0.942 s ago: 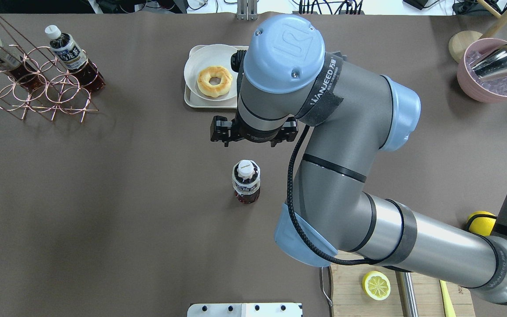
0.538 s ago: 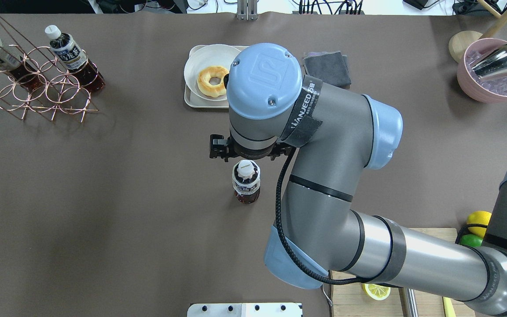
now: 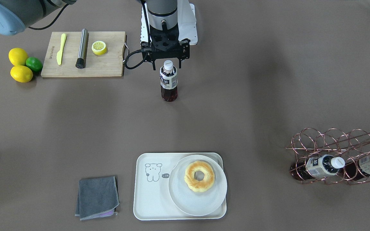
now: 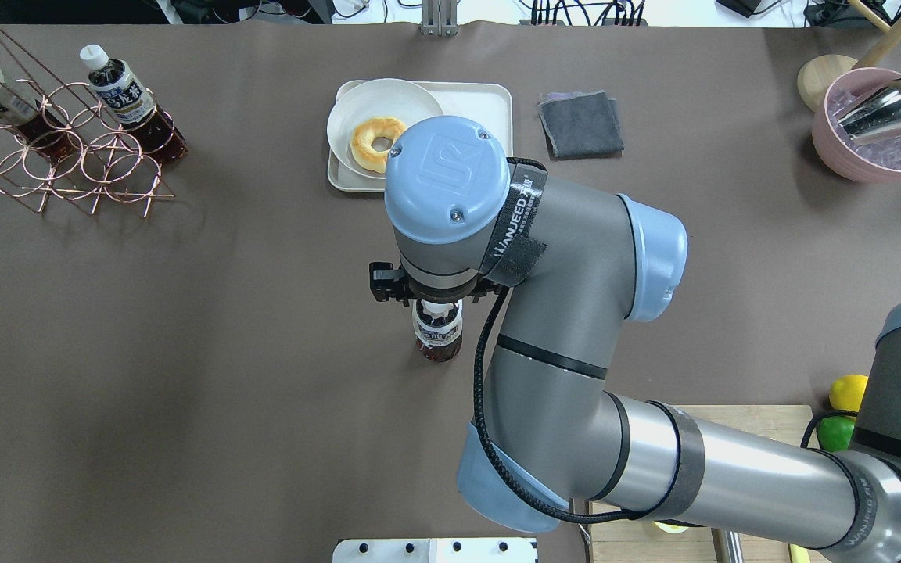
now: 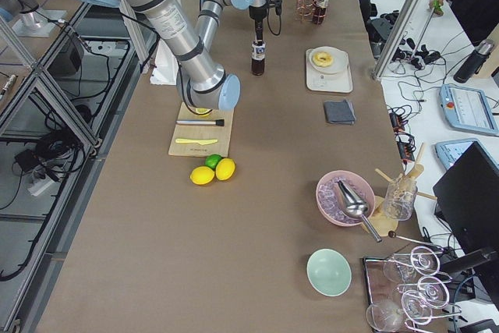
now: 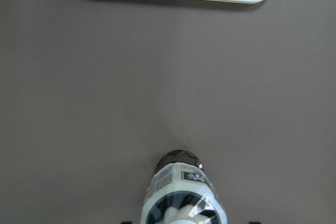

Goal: Place tea on tray
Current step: 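Lift and carry the tea bottle toward the white tray with the right gripper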

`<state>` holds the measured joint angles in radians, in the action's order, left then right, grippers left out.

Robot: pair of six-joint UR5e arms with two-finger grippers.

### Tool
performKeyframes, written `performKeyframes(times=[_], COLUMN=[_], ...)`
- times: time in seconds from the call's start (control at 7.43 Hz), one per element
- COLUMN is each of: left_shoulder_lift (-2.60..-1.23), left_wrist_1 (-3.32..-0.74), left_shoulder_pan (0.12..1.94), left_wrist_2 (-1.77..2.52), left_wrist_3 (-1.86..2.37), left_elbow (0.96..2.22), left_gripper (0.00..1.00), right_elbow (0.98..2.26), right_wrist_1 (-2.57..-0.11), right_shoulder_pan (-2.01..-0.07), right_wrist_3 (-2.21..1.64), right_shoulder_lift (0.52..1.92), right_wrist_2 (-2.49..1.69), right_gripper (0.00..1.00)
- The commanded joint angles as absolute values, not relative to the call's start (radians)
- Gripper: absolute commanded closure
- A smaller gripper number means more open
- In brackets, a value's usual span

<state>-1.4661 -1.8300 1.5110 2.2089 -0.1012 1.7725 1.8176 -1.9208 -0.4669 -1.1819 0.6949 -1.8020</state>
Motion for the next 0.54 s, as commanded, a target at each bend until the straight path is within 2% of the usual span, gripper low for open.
performKeyframes(times=[0.0,0.13,0.4], left_shoulder_lift=[-1.466,-1.466,-1.465], left_wrist_1=[-1.830,-1.830,-1.830], left_shoulder_pan=[1.511,1.511,1.511], left_wrist_2=[2.209,2.209,2.209], left_wrist_3=[-0.101,-0.101,-0.101], left_elbow=[1.772,1.772,1.773], left_gripper=[0.02,0.02,0.02], right_elbow=[1.816,1.818,1.815], right_wrist_1=[-1.921,-1.921,-1.925], right_shoulder_pan=[-0.466,-0.468,-0.468], right_wrist_3=[-1.183,-1.183,-1.177], right_shoulder_lift=[0.690,0.690,0.689], right_wrist_2=[-1.801,-1.801,-1.789], right_gripper=[0.85,1.00,1.00])
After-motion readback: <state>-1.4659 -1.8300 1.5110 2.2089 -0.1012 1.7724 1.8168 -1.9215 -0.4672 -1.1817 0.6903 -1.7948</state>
